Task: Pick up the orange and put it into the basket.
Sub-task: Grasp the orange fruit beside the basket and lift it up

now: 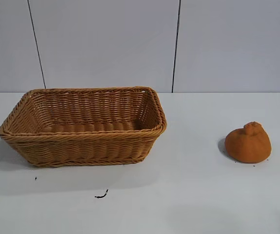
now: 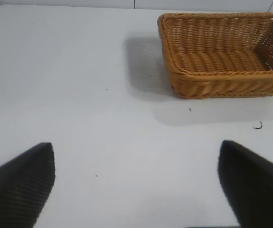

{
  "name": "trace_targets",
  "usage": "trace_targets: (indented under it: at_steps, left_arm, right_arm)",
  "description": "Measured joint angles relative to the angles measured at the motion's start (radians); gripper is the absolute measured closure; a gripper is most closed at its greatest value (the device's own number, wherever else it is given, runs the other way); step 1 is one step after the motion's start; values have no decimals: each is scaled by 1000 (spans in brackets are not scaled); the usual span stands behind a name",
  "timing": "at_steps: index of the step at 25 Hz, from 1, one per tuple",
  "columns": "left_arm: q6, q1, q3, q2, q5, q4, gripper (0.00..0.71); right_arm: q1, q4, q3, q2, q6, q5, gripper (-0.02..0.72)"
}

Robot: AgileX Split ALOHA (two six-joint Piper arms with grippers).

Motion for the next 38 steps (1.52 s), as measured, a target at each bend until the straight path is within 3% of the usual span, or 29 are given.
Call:
trace_targets:
  at_steps: [12,19,26,38]
  left_arm:
    - [0,0,0,0,0,0,44]
    - [0,0,0,0,0,0,44]
    - [0,0,0,0,0,0,44]
    - [0,0,0,0,0,0,44]
  right_arm:
    - [0,6,-13,53,0,2,10]
    - [0,16,-199,440,0,25,10]
    - [0,31,-480,904,0,104,10]
    - [0,79,-883,1519,-30,104,10]
